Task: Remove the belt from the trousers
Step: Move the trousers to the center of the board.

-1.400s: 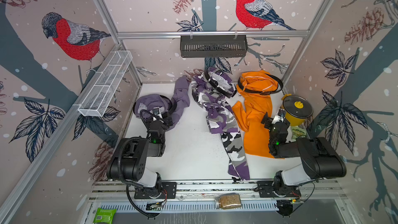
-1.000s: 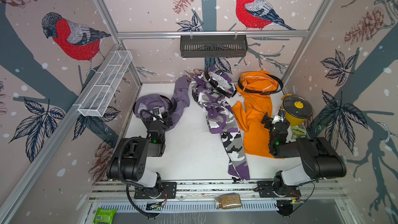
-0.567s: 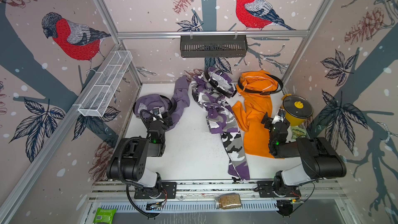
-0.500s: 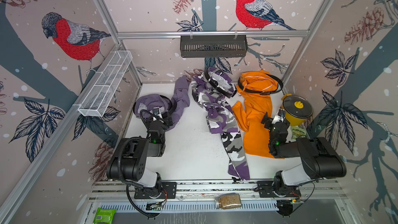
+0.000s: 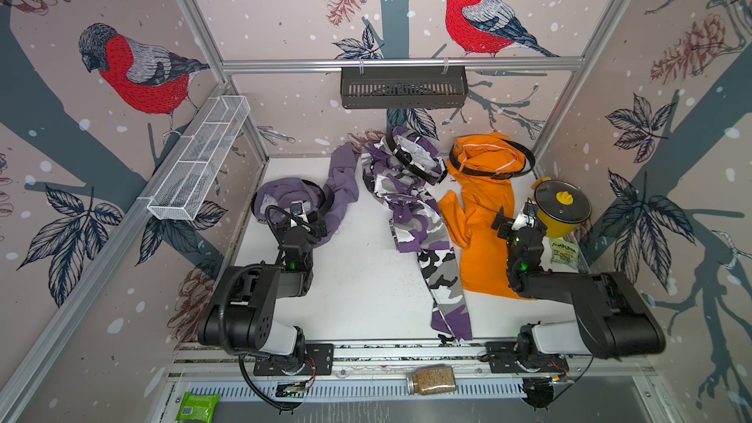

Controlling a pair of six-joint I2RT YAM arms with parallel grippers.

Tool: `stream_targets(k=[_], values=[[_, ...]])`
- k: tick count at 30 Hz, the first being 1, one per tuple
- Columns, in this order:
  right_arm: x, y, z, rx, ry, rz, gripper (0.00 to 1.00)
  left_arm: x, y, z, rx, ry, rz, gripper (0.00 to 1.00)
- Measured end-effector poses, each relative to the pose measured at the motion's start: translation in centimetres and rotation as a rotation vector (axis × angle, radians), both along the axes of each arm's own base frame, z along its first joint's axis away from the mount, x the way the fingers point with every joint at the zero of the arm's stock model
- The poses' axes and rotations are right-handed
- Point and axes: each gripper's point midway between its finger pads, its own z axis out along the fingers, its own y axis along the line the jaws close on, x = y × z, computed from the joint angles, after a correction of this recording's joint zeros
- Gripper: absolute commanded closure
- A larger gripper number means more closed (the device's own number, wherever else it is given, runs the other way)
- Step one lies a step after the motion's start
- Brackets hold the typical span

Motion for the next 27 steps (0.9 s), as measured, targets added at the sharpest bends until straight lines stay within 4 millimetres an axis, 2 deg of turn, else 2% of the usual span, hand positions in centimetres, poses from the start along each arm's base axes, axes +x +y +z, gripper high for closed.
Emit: stream_targets(k=[2,3,5,8,12,16,19,21,23,25,27], values=[[1.1,1.9,3.5,0.006,-0.038,0.041,0.01,0.7,-1.3,3.2,-0.001,-0.042,-0.042,0.03],[1.5,3.1,4.5,0.008,-0.035,0.069,0.01,0.9,-2.0,4.9,-0.005,-0.065,-0.058,0.03],[2.2,6.2,5.0,0.001,0.013,0.157,0.01,0.7,-3.1,6.5,-0.009,-0.07,-0.097,0.03],[4.0,12.4,5.5,-0.01,0.096,0.319,0.01,0.3,-4.4,7.6,-0.019,-0.038,-0.145,0.03],[6.2,23.4,5.6,-0.028,0.214,0.579,0.01,1.5,-4.5,9.1,-0.063,-0.001,-0.132,0.03],[6.6,35.5,5.6,-0.027,0.288,0.863,0.01,4.1,-4.1,10.0,-0.101,0.076,-0.075,0.03],[7.6,42.5,4.5,0.008,0.34,1.006,0.01,5.0,-3.7,9.2,-0.108,0.133,-0.045,0.03],[8.8,45.2,2.3,0.023,0.393,1.035,0.0,5.0,-3.5,8.3,-0.11,0.171,-0.036,0.03],[10.1,46.9,-0.4,0.035,0.455,1.036,0.01,4.8,-3.4,7.6,-0.123,0.197,-0.027,0.03],[12.0,47.5,-3.2,0.044,0.503,1.0,0.0,4.8,-3.1,7.3,-0.132,0.206,-0.016,0.03],[14.0,46.5,-5.4,0.064,0.543,0.943,0.0,5.0,-2.9,6.7,-0.133,0.22,-0.009,0.03]])
